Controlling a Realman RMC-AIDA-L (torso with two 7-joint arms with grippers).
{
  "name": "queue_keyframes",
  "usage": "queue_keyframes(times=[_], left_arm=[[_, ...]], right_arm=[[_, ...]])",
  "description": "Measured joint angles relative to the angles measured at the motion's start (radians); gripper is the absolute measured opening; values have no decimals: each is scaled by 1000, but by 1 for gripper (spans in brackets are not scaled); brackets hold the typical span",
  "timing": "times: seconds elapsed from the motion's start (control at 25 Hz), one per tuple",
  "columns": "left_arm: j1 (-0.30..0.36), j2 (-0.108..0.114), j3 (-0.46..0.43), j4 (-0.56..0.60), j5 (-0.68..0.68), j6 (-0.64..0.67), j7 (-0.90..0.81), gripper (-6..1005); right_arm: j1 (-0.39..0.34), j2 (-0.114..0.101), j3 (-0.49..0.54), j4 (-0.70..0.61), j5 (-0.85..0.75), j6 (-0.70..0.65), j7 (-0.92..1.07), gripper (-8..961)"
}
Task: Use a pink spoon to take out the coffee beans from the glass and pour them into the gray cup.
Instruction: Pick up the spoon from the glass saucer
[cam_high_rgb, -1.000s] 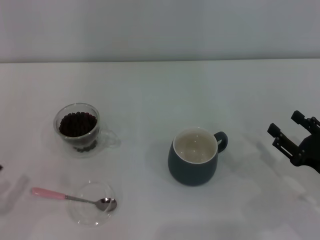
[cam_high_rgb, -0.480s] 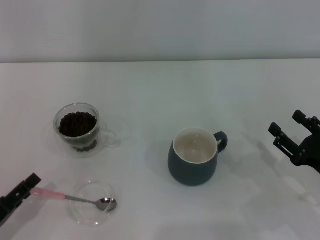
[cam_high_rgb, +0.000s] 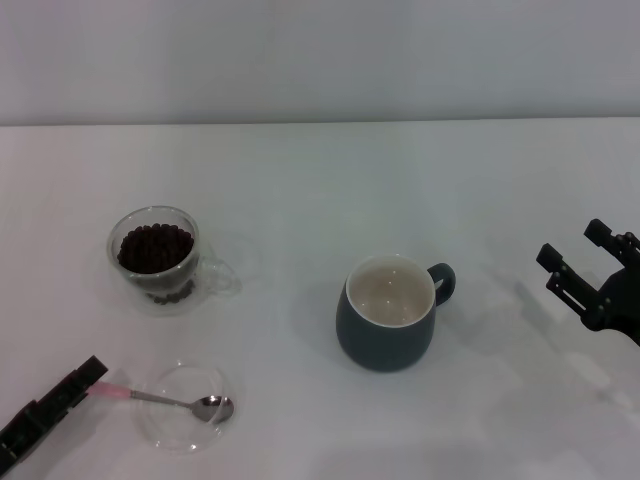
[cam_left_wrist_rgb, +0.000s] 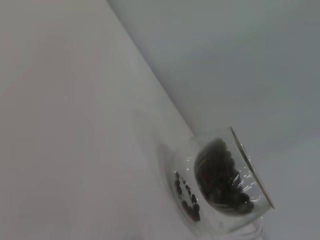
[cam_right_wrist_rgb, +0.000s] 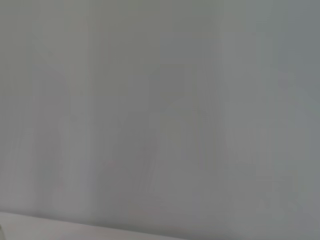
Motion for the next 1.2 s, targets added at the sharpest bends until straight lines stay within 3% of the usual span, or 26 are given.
queue_keyframes(times=[0.64, 1.2], left_arm=[[-25, -3, 1, -25, 38, 27, 34, 711], [-31, -3, 0, -25, 39, -5, 82, 226]], right_arm=[[-1, 0, 0, -11, 0, 0, 0, 754], [-3, 0, 0, -11, 0, 6, 0, 754]])
